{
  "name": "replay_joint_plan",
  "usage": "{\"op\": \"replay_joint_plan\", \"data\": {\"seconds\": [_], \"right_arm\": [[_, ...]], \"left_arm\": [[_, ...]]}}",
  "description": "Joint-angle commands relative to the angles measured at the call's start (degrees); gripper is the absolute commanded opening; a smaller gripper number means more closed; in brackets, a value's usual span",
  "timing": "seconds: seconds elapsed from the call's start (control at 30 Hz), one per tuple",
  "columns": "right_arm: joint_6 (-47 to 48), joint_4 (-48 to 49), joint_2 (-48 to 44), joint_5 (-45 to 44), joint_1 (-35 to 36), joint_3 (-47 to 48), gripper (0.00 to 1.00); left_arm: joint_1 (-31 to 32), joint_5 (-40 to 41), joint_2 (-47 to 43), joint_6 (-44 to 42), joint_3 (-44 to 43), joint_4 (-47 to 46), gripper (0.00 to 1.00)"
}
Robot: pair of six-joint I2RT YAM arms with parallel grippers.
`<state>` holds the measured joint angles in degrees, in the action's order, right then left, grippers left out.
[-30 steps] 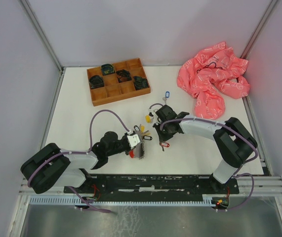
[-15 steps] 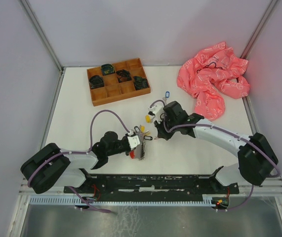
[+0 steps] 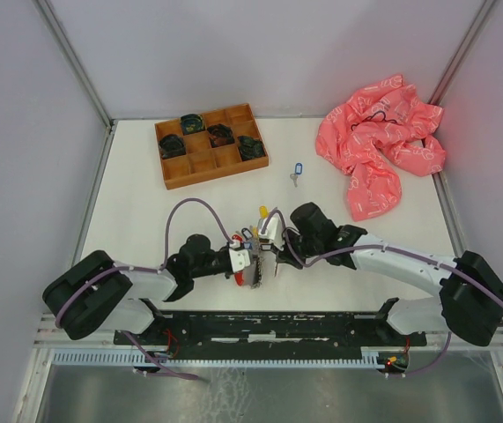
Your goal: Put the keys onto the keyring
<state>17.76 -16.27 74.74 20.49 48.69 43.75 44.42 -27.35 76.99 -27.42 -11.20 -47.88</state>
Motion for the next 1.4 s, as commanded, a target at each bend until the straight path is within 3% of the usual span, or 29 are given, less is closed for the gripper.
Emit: {"op": "replay_joint_plan", "data": {"seconds": [0.0,0.5,1.37], "right_arm": [[4.8,8.7,-1.8,0.5,1.2,-2.8,0.01],[13.2,24.8,-1.9,-4.5,5.6,-10.4,0.01],[17.1,24.8,-1.0,-6.5,8.4,-10.8,0.01]], "left_arm": [[-0.1,-2.7,-0.3,-3.3,1.0,-7.8,0.03],[0.0,-4.8,-1.0,-5.1,1.1,-5.3,0.03],[0.0,-4.6,-0.8,-4.4,0.6,-4.0,0.03]]}}
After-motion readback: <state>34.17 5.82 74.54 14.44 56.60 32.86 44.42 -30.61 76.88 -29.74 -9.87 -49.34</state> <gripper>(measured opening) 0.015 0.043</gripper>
